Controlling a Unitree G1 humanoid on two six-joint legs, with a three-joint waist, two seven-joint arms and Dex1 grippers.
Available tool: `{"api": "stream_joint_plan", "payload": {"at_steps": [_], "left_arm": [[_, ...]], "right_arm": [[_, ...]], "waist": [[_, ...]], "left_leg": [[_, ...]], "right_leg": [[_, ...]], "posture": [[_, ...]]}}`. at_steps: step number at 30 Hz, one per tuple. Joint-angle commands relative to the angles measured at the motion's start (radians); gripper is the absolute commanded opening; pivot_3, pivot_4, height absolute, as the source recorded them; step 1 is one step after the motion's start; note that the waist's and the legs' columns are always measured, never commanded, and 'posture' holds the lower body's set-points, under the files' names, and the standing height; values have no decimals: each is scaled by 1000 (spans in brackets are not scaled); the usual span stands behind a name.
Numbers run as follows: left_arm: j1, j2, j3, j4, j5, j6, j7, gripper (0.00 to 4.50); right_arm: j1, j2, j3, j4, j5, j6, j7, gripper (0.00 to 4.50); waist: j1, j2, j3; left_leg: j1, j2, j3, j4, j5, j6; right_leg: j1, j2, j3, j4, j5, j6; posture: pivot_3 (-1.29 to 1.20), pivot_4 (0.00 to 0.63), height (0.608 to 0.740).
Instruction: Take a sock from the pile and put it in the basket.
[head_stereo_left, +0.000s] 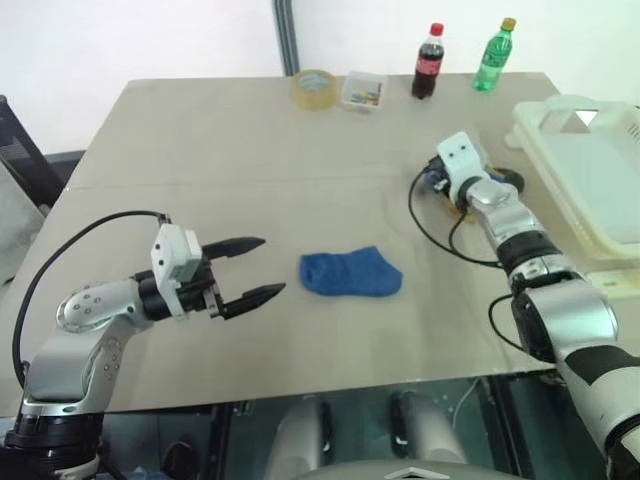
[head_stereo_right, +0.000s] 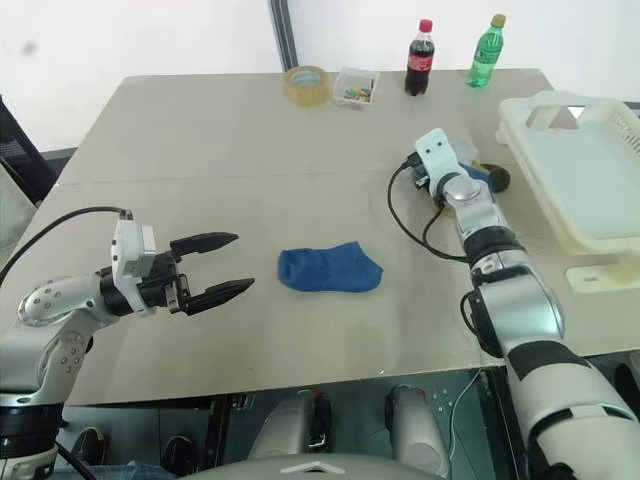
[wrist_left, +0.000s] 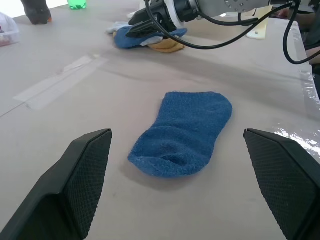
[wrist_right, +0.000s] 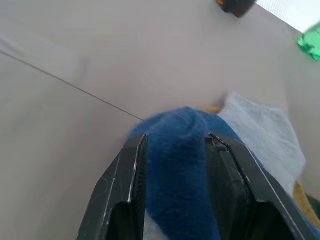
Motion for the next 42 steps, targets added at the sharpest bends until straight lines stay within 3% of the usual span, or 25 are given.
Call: {"api": "stream_joint_plan", "payload": {"at_steps": [1, 6, 10, 20, 24, 27, 36, 39, 42], "left_arm": [[15, -5, 24, -35, -4, -18, 15, 4500], [30, -8, 32, -44, -7, -22, 30, 4500], [32, -7, 33, -42, -6, -27, 36, 4500], [13, -3, 20, -22, 0, -35, 34, 4500], [8, -4, 16, -18, 2, -36, 33, 4500], [7, -6, 13, -17, 5, -36, 32, 4500], [22, -5, 24, -29, 6, -35, 34, 4500], [28, -3, 28, -34, 5, -35, 37, 4500], [31, -3, 30, -36, 5, -36, 38, 4500]], "right_arm": [[-46, 0, -40, 39, 1, -38, -7, 1841], [-53, 10, -60, 66, -8, -50, 11, 1841], [-55, 15, -69, 71, -13, -53, 22, 79], [-55, 11, -74, 69, -29, -65, 30, 79], [-58, 12, -81, 68, -28, -74, 37, 1230], [-65, 19, -84, 72, -32, -74, 28, 2484], [-66, 34, -115, 100, -27, -37, 25, 2484], [-67, 35, -114, 103, -36, -41, 25, 1669], [-67, 35, -109, 103, -46, -48, 23, 236]], "waist": [[-1, 0, 0], [-1, 0, 0], [0, 0, 0], [-1, 0, 0], [0, 0, 0], [-1, 0, 0], [-1, 0, 0], [-1, 0, 0], [-1, 0, 0]], "left_leg": [[0, 0, 0, 0, 0, 0], [1, 0, 0, 0, 0, 1], [1, 0, -1, 0, 0, 1], [1, 0, -1, 0, 0, 0], [1, 0, -1, 0, 0, 0], [1, 0, -1, 0, 0, 0], [1, 0, 1, 0, 0, 0], [1, 0, 1, 0, 0, 0], [1, 0, 1, 0, 0, 0]], "right_leg": [[0, 0, 0, 0, 0, 0], [0, 0, 0, 1, 0, 0], [0, 0, 1, 2, 0, 0], [0, 0, 1, 2, 0, 0], [0, 0, 1, 2, 0, 0], [0, 0, 1, 2, 0, 0], [0, 0, 1, 2, 0, 0], [0, 0, 1, 2, 0, 0], [0, 0, 1, 2, 0, 0]], "posture": [[0, 150, 740], [0, 150, 740], [0, 150, 740], [0, 150, 740], [0, 150, 740], [0, 150, 740], [0, 150, 740], [0, 150, 740], [0, 150, 740]]}}
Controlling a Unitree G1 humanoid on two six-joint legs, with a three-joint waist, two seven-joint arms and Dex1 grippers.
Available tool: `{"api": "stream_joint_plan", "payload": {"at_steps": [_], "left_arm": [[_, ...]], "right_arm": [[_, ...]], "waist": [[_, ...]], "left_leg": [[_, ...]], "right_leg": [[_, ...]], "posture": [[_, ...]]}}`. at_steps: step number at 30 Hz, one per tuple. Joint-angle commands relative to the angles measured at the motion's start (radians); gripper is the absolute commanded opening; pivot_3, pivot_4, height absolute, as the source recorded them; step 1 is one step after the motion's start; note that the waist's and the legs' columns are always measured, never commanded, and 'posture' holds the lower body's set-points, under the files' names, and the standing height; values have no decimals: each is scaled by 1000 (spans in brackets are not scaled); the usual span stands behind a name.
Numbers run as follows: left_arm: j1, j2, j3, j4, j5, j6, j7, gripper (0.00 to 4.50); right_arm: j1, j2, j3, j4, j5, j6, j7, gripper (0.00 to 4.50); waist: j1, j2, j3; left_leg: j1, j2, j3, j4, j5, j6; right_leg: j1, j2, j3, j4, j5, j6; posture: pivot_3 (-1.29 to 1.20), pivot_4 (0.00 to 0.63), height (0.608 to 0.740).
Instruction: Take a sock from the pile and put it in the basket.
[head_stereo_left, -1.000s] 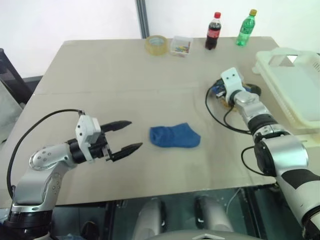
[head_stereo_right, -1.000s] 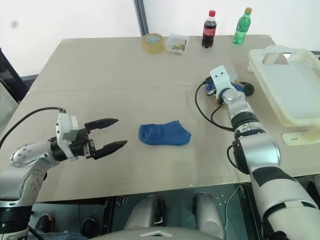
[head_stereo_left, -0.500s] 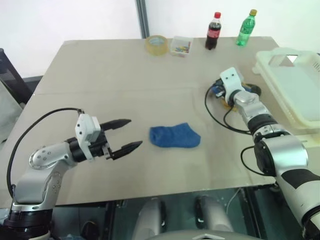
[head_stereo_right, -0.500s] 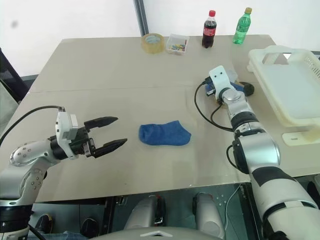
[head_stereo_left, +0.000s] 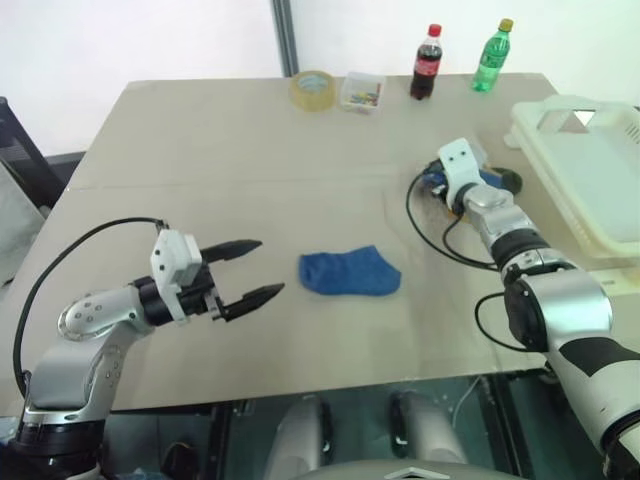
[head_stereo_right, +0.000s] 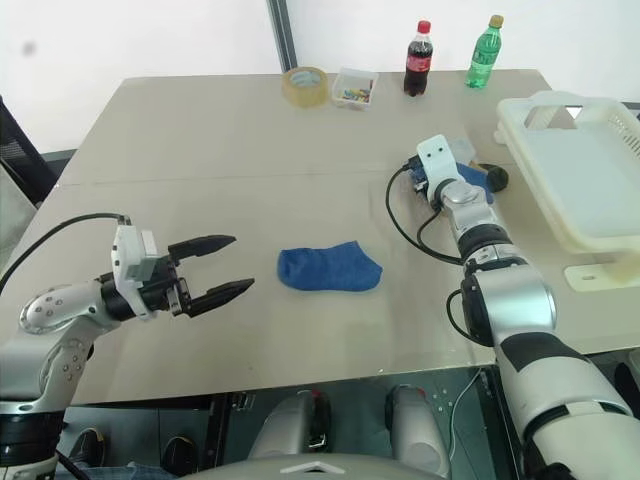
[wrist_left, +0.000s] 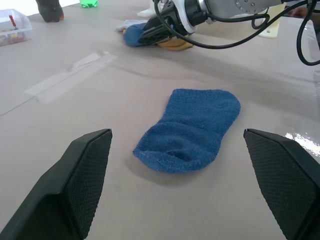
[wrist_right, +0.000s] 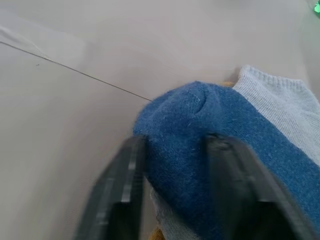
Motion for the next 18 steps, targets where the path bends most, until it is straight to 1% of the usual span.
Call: {"api": "stream_joint_plan", "payload": {"at_steps": [1, 9, 13, 16, 18], "left_arm": [[5, 6, 28, -28, -5, -22, -1, 4500], [0, 8, 24, -22, -4, -25, -5, 4500], [-3, 9, 22, -19, -4, -24, -8, 4500], [-4, 9, 21, -16, -3, -25, -9, 4500], [-3, 7, 19, -16, -2, -24, -9, 4500]], "right_arm": [[-38, -6, -3, -11, -11, -19, -9, 104], [-50, 1, 29, -35, -52, -70, 4, 104], [-59, 38, 33, -83, -32, -74, 115, 104], [-37, 84, 49, -137, -15, 12, 247, 104], [-2, 118, 73, -184, -24, 20, 280, 104]], "waist": [[0, 0, 0], [0, 0, 0], [-6, 0, 0], [-8, 0, 0], [-6, 0, 0]], "left_leg": [[0, 0, 0, 0, 0, 0], [0, 0, 0, 0, 0, 0], [0, 0, 0, 0, 0, 0], [1, 0, 0, 0, 0, 0], [1, 1, -1, 0, -1, 1]], "right_leg": [[0, 0, 0, 0, 0, 0], [0, 0, 0, 1, 0, 0], [0, 0, 1, 1, 0, 0], [-1, 0, 2, 3, 0, 0], [-2, 0, 1, 5, 0, 0]], "posture": [[0, 150, 740], [0, 150, 740], [0, 150, 740], [0, 150, 740], [0, 150, 740]]}}
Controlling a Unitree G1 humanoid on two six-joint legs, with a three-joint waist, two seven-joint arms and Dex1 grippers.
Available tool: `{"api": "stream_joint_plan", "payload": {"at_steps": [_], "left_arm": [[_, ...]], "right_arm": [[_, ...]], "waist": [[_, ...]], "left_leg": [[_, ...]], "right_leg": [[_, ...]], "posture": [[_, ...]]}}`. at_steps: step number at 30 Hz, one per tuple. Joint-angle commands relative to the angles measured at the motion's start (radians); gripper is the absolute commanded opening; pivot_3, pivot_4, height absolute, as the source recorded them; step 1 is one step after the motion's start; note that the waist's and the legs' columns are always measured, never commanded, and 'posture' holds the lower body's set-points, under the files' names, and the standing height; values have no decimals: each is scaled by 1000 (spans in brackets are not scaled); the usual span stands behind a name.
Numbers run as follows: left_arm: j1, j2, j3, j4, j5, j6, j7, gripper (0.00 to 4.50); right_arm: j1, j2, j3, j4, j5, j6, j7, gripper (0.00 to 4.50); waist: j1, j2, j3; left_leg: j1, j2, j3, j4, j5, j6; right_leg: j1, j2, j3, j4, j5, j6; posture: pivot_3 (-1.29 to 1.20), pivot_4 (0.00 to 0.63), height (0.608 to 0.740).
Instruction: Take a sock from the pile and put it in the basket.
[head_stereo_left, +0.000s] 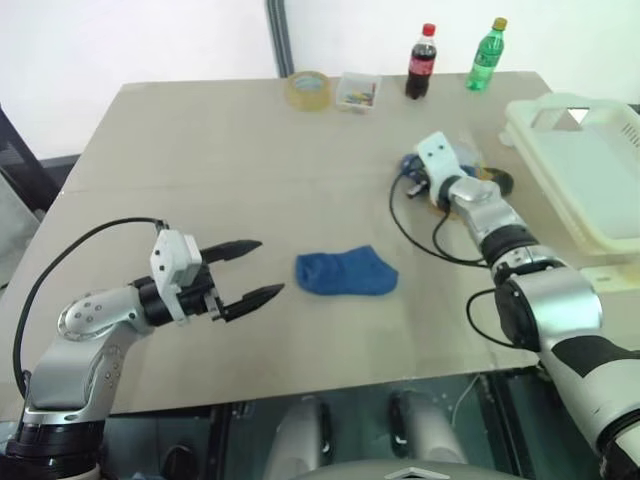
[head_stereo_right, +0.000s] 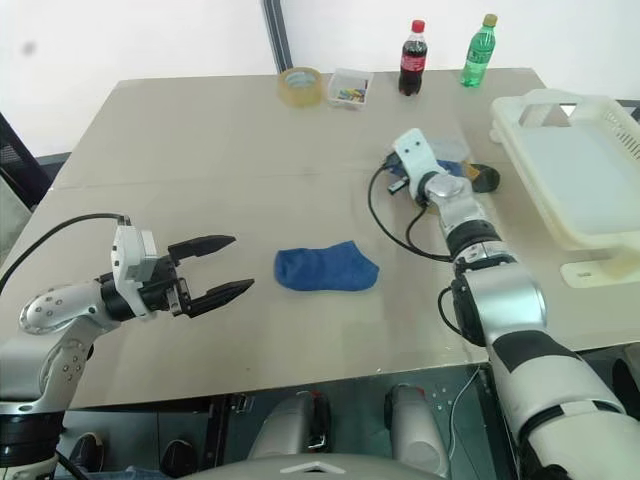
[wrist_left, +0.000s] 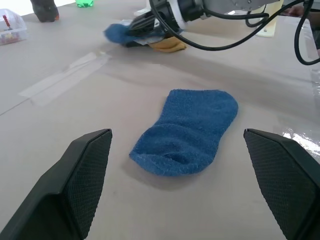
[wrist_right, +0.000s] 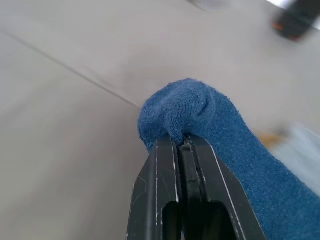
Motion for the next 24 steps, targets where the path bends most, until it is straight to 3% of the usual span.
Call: {"api": "stream_joint_plan", "payload": {"at_steps": [1, 11, 14, 19, 24], "left_arm": [[-3, 6, 18, -15, -2, -20, -5, 4500], [13, 0, 23, -29, 0, -19, 6, 4500], [18, -2, 25, -34, -1, -18, 11, 4500], [28, -3, 27, -34, 4, -21, 20, 4500], [-24, -38, 25, 3, 26, 21, 140, 4500]], "right_arm": [[32, 46, 43, -110, 2, 21, 80, 104], [195, 220, 121, -469, 51, 258, 160, 104], [235, 242, 136, -582, 80, 360, 190, 909], [270, 221, 153, -778, 107, 487, 210, 3343], [269, 143, 94, -879, 138, 552, 177, 3343]], "waist": [[3, 0, 0], [8, 0, 0], [9, 0, 0], [9, 0, 0], [14, 0, 0]], "left_leg": [[0, 0, 0, 0, 0, 0], [-1, 0, -4, 1, 0, -1], [-1, 0, -4, 1, 0, -1], [-1, 0, -5, 2, 0, 0], [-1, -1, -6, 2, 0, 0]], "right_leg": [[0, 0, 0, 0, 0, 0], [-2, -1, 0, 4, 0, 0], [-3, -1, 0, 5, 0, 0], [-3, -1, 0, 6, 0, 0], [-3, -1, -1, 7, 0, 0]], "posture": [[0, 150, 740], [0, 150, 740], [0, 150, 740], [0, 150, 740], [0, 150, 740]]}}
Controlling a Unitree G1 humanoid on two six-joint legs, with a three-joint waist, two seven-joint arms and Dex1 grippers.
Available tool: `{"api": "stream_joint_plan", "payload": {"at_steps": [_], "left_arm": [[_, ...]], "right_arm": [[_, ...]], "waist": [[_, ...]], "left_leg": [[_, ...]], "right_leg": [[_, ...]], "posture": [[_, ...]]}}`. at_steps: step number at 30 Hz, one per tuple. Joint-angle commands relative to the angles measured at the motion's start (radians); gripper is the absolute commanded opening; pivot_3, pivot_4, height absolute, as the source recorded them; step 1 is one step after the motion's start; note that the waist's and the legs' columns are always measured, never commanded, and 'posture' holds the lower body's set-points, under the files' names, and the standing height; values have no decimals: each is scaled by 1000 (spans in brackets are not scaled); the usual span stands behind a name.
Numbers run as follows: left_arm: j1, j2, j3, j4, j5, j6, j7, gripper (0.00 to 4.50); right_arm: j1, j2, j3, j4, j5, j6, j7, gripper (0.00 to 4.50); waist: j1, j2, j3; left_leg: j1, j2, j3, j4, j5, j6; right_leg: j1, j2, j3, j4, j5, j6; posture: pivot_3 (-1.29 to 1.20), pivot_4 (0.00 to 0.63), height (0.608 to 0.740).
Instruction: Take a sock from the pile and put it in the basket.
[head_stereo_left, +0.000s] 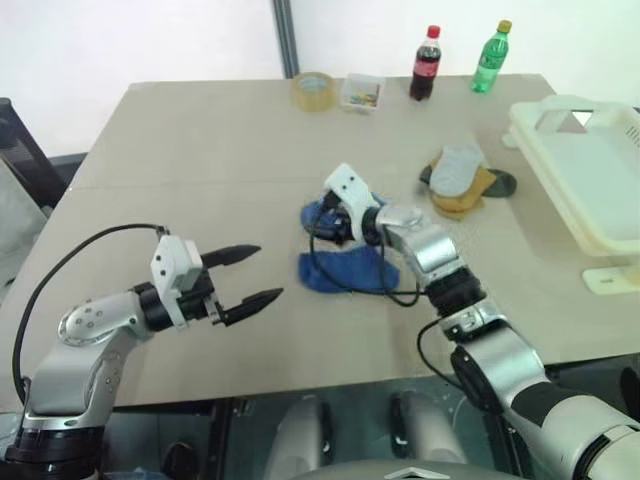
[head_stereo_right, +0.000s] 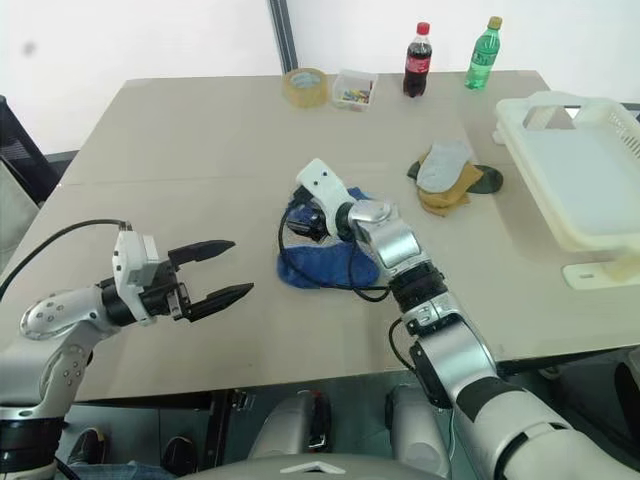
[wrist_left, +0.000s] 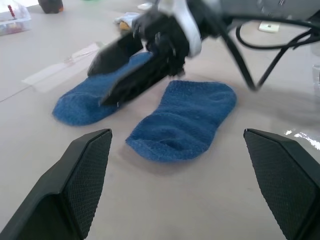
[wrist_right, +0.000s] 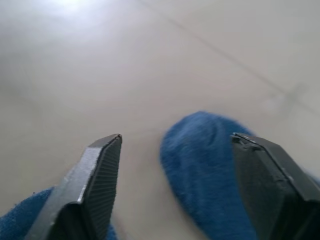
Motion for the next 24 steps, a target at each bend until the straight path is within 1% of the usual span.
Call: {"api": "stream_joint_plan", "payload": {"at_steps": [1, 3, 6, 10, 14, 17, 20, 23, 24], "left_arm": [[-59, -22, 19, 20, 26, 29, 111, 4500], [-123, -42, 7, 77, 52, 67, 187, 4500], [-233, -77, -15, 178, 84, 127, 283, 4500], [-354, -97, -99, 312, 175, 137, 319, 4500], [-501, -143, -179, 481, 252, 97, 319, 4500], [-602, -184, -213, 610, 289, 70, 311, 4500], [-663, -214, -231, 697, 315, 45, 305, 4500], [-693, -235, -251, 750, 338, 23, 290, 4500], [-698, -240, -260, 761, 348, 19, 283, 4500]], "right_arm": [[-9, -47, -76, -85, 36, 46, -46, 3343], [4, -77, -136, -102, 54, 88, -96, 3343], [45, -118, -182, -123, 77, 146, -130, 3343], [85, -159, -197, -104, 72, 165, -176, 3343], [108, -140, -242, -75, 114, 230, -223, 3343], [110, -84, -317, -77, 203, 314, -245, 3343], [107, -54, -352, -90, 255, 364, -263, 3343], [116, -44, -350, -97, 274, 381, -277, 3343], [119, -42, -350, -93, 275, 374, -286, 3104]], "waist": [[2, 0, 0], [1, -1, -1], [8, -2, -1], [2, -2, -1], [-3, -2, -1], [-5, -2, -1], [-6, -3, -1], [-6, -3, -1], [-6, -3, -1]], "left_leg": [[0, 0, 0, 0, 0, 0], [0, -1, 0, 0, 0, 0], [0, -1, 0, 0, 0, 0], [-1, -1, 3, 0, 0, 0], [0, -1, 6, 0, 1, -1], [0, -1, 6, 0, 0, 0], [0, -1, 7, 0, 1, 0], [0, -1, 7, 0, 1, -1], [0, -1, 7, 0, 0, 0]], "right_leg": [[0, 0, 0, 0, 0, 0], [0, 0, 0, 0, 0, 0], [1, 0, -1, 0, 0, 0], [0, 0, 0, 0, 0, 0], [0, 1, 0, 0, 0, 0], [0, 1, 0, 1, 0, 0], [0, 1, 1, 1, 0, 0], [0, 1, 1, 0, 0, 1], [0, 1, 1, 0, 0, 1]], "posture": [[0, 150, 740], [0, 150, 740], [0, 150, 740], [0, 150, 740], [0, 150, 740], [0, 150, 740], [0, 150, 740], [0, 150, 740], [0, 150, 740]]}}
